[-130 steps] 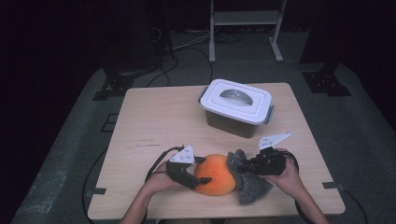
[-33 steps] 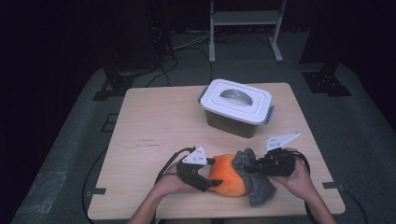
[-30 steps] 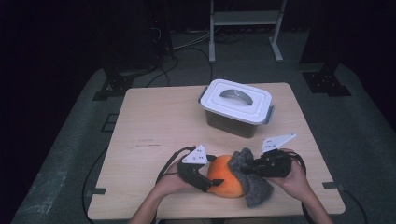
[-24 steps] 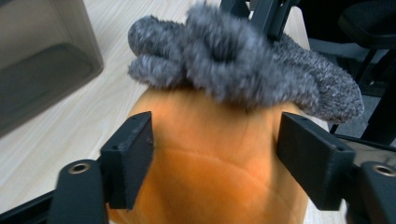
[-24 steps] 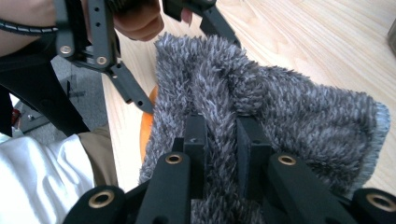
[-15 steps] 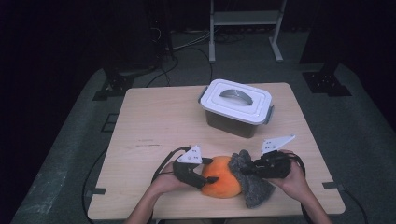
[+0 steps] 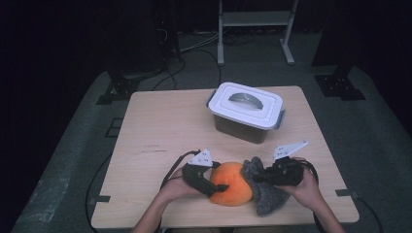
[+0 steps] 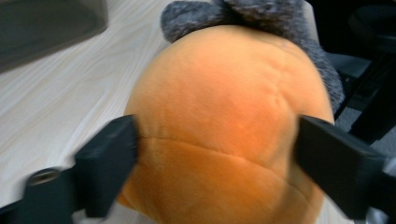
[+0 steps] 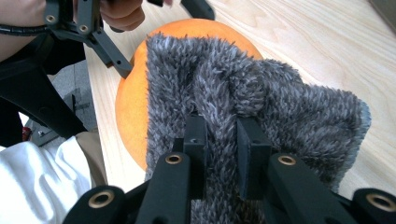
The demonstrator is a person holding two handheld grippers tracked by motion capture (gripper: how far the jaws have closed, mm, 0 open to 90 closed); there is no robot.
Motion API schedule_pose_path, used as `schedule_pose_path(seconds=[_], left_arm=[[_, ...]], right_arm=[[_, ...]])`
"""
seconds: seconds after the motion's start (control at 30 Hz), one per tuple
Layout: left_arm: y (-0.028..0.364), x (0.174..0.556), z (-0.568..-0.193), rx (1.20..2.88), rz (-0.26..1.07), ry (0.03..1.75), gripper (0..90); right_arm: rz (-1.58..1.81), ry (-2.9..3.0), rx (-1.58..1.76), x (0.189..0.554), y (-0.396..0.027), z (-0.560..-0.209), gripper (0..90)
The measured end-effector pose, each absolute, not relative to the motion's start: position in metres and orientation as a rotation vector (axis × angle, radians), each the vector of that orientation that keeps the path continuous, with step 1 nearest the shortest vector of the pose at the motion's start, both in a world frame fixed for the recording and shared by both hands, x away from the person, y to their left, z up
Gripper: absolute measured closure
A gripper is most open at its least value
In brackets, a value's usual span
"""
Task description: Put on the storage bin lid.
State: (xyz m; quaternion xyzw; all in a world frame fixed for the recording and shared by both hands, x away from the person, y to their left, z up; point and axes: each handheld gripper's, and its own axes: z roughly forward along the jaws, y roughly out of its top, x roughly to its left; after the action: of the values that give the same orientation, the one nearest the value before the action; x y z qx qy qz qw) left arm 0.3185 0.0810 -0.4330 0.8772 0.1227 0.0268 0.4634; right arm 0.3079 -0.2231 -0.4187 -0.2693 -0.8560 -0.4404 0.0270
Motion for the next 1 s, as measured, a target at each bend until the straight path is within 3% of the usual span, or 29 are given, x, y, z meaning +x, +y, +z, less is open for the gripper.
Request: schedule_pose_path(seconds=[0.07, 0.2, 0.33, 0.5, 0.7, 1.0], left_arm=[[0.082, 0.316, -0.429, 2.143, 0.111, 0.278, 33.6], [0.082, 0.313, -0.420, 2.074, 0.242, 0.245, 40.1], [0.080, 0.313, -0.419, 2.089, 0.241, 0.231, 37.7], [0.081, 0.317, -0.418, 2.081, 0.191, 0.299, 21.5], [0.080, 0.316, -0.424, 2.103, 0.197, 0.286, 32.1], [0.093, 0.318, -0.431, 2.102, 0.173, 0.288, 33.4]], right_arm=[[-1.368, -2.633, -0.836, 0.309, -0.224, -0.417, 76.4], [-1.406, -2.631, -0.864, 0.311, -0.227, -0.413, 76.6], [-1.435, -2.616, -0.858, 0.314, -0.222, -0.412, 76.6], [-1.399, -2.637, -0.840, 0.313, -0.214, -0.418, 76.8], [-1.407, -2.646, -0.814, 0.309, -0.210, -0.415, 76.7], [-1.312, -2.638, -0.889, 0.317, -0.224, -0.430, 76.6]])
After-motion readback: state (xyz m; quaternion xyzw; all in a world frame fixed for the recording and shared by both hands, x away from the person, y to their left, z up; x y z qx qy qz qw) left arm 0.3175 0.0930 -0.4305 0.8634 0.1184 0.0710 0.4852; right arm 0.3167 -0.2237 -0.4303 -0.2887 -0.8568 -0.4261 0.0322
